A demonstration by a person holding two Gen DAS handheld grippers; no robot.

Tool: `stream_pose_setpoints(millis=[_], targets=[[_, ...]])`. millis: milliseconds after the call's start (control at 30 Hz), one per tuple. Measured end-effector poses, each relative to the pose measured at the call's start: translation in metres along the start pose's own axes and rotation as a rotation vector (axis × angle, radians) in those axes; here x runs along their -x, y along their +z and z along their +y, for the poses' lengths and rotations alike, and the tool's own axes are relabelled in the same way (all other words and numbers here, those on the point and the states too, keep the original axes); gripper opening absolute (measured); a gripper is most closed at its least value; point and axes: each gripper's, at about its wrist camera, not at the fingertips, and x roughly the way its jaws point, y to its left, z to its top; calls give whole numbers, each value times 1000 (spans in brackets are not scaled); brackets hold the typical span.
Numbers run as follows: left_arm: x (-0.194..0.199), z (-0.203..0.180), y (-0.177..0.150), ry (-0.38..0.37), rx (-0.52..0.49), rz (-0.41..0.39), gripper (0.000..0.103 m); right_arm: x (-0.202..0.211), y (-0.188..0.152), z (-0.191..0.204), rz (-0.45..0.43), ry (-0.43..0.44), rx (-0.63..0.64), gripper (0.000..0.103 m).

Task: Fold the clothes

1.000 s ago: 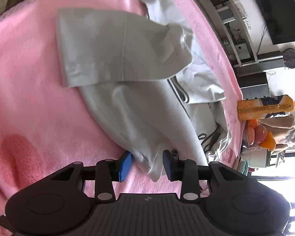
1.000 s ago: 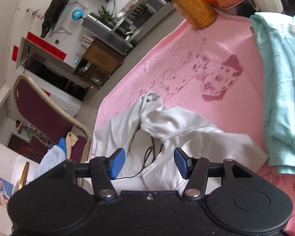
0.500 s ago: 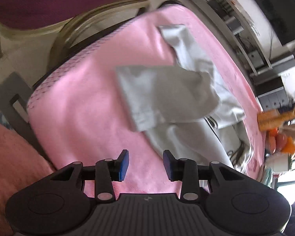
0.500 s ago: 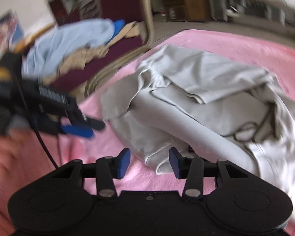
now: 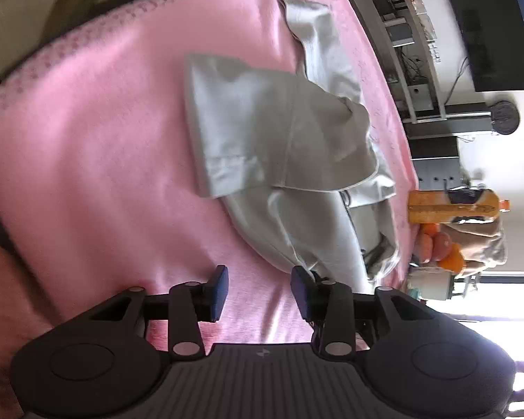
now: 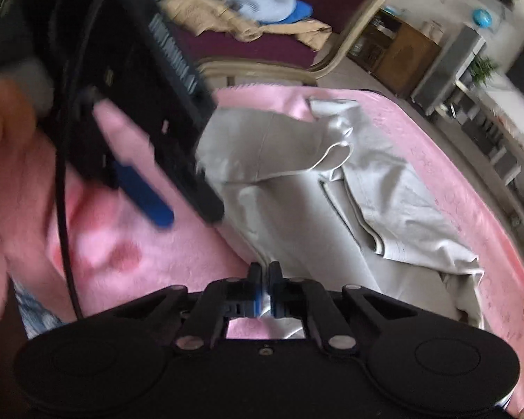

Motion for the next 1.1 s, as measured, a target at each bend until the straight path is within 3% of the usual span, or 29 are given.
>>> stream_pose_setpoints(millis=[167, 367, 567, 900, 967, 1000, 1100], targets=[[-10, -6, 2, -109, 41, 11, 42, 21, 4, -28, -22, 116, -241, 4], [-13, 0, 10, -128, 125, -33, 42, 41, -6, -46, -53, 215, -382, 4], [-7, -1, 8, -113, 127, -86, 19, 40, -15, -47, -60, 264, -465, 4], [16, 2, 5, -62, 79, -160, 14, 33, -26, -40, -69, 276, -536, 4], [17, 5, 5, -47, 92, -164, 8, 32, -27, -38, -71, 277, -538, 4], [17, 7, 5, -37, 98, -162, 0, 32, -26, -37, -72, 278, -539, 4], [16, 4, 3, -14, 77, -151, 0, 31, -27, -33, -74, 267, -531, 4]])
